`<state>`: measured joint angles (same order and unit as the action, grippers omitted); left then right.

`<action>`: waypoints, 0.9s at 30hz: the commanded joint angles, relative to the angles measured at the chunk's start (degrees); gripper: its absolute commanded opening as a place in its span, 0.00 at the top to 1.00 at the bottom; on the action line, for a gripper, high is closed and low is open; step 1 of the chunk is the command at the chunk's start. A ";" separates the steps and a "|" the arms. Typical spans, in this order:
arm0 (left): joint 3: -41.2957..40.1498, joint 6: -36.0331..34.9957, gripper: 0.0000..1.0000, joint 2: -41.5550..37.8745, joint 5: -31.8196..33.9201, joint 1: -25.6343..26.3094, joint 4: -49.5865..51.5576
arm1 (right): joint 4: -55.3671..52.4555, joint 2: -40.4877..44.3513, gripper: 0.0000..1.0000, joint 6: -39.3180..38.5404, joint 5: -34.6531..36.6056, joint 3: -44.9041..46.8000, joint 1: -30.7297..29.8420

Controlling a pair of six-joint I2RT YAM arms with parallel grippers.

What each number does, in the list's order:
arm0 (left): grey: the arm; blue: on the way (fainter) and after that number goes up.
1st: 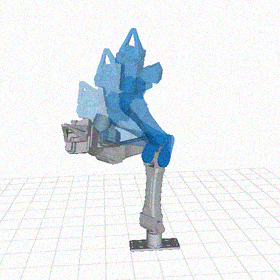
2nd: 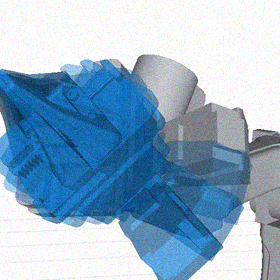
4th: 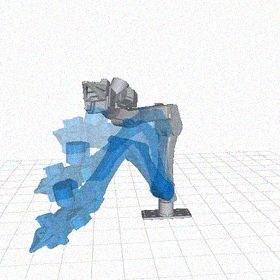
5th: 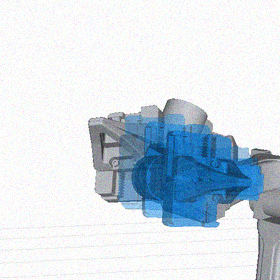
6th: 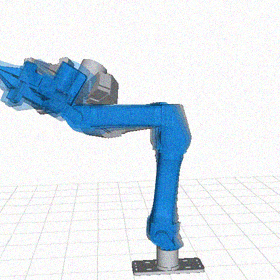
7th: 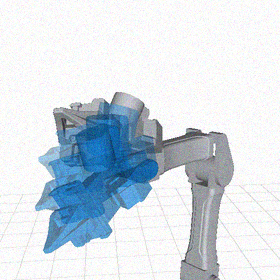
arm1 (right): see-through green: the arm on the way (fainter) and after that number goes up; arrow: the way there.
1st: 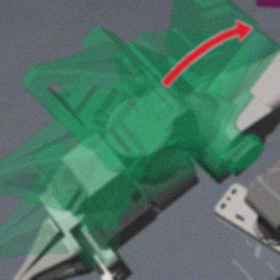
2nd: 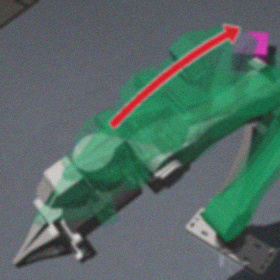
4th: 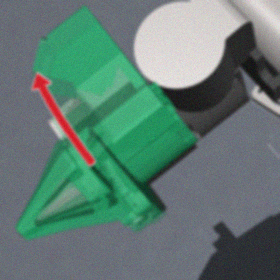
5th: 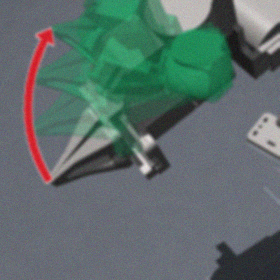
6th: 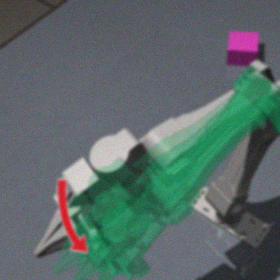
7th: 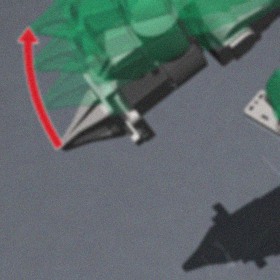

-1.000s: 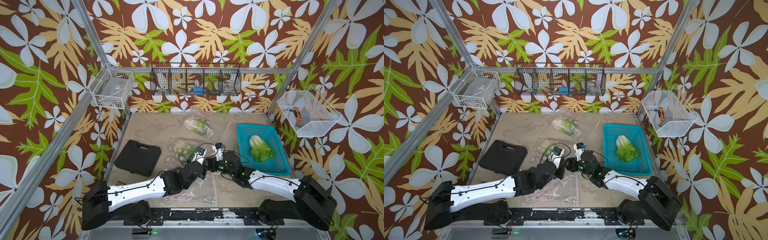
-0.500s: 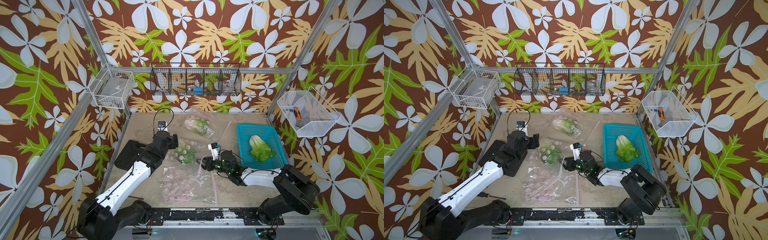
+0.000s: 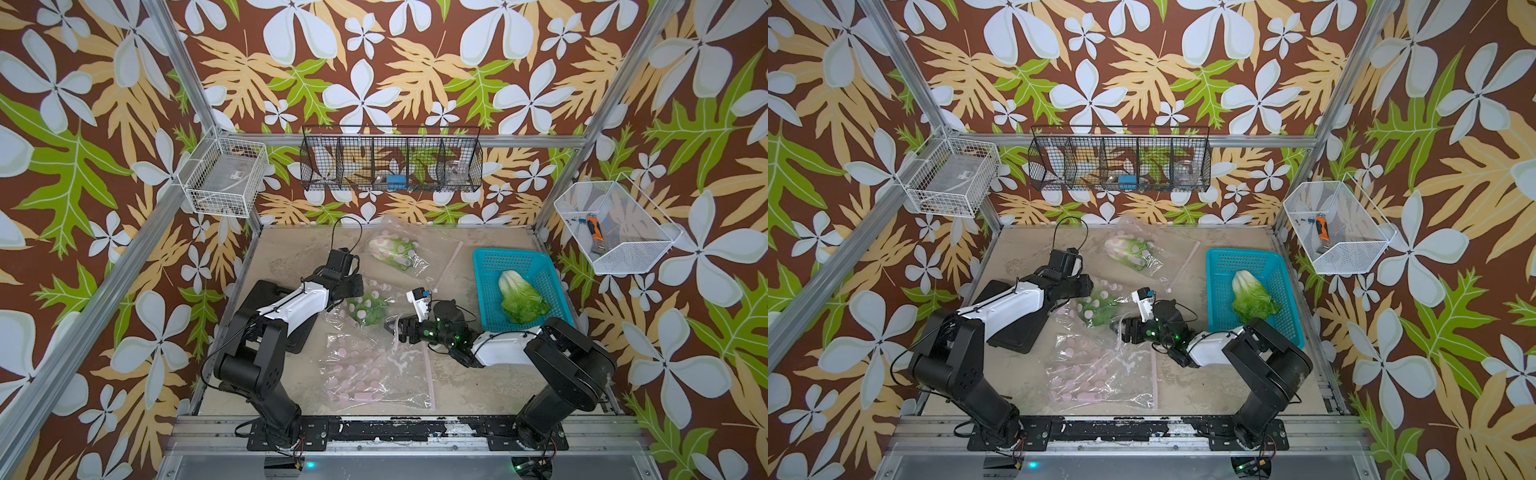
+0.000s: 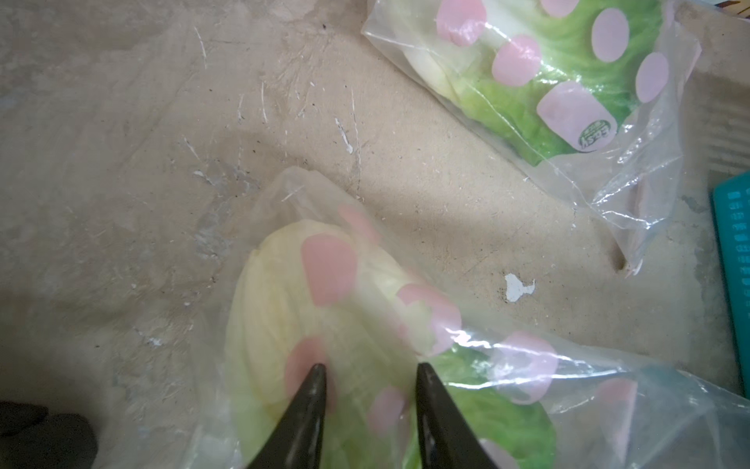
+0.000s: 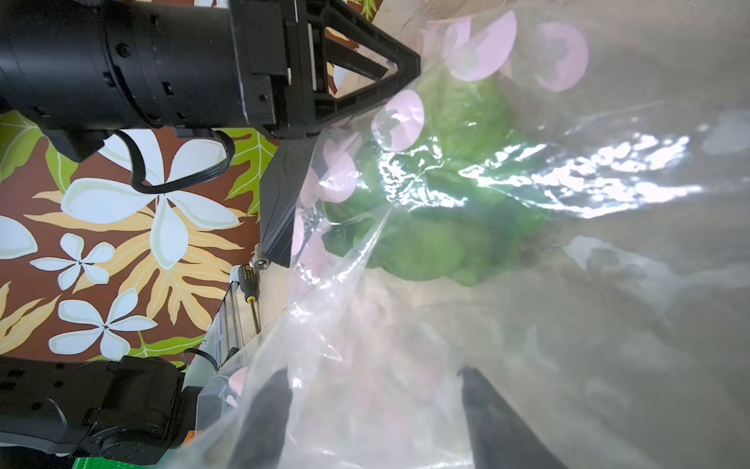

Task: Open the zip-top bag and take out the chinese cabbages
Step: Pick up the Chinese cabbage from the zipper food storage bag.

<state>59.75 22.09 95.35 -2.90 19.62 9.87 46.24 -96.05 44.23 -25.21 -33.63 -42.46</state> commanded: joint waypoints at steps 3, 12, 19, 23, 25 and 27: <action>-4.07 4.46 0.80 1.32 -4.75 -0.09 -2.09 | 6.06 -5.00 0.37 5.79 -0.41 -1.20 -0.20; -9.30 7.37 0.87 -0.52 -6.26 -0.10 -5.89 | 13.27 -11.51 0.32 11.63 -0.99 -3.07 -1.48; -13.45 9.72 0.89 -2.98 -8.76 -0.10 -9.06 | 13.50 -13.68 0.21 13.14 1.65 -5.14 -1.49; -14.93 9.95 0.89 -3.01 -9.43 -0.03 -9.55 | 16.19 -15.63 0.27 15.25 1.83 -6.25 -1.43; -15.51 10.08 0.89 -3.13 -9.58 -0.08 -9.85 | 16.50 -16.32 0.30 15.67 2.09 -6.88 -1.46; -15.88 9.97 0.89 -3.24 -9.67 -0.06 -9.81 | 16.61 -16.96 0.34 15.89 2.11 -7.25 -1.37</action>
<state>44.88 31.64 91.79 -10.26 19.53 -8.95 60.18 -112.55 58.81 -23.92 -40.40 -43.90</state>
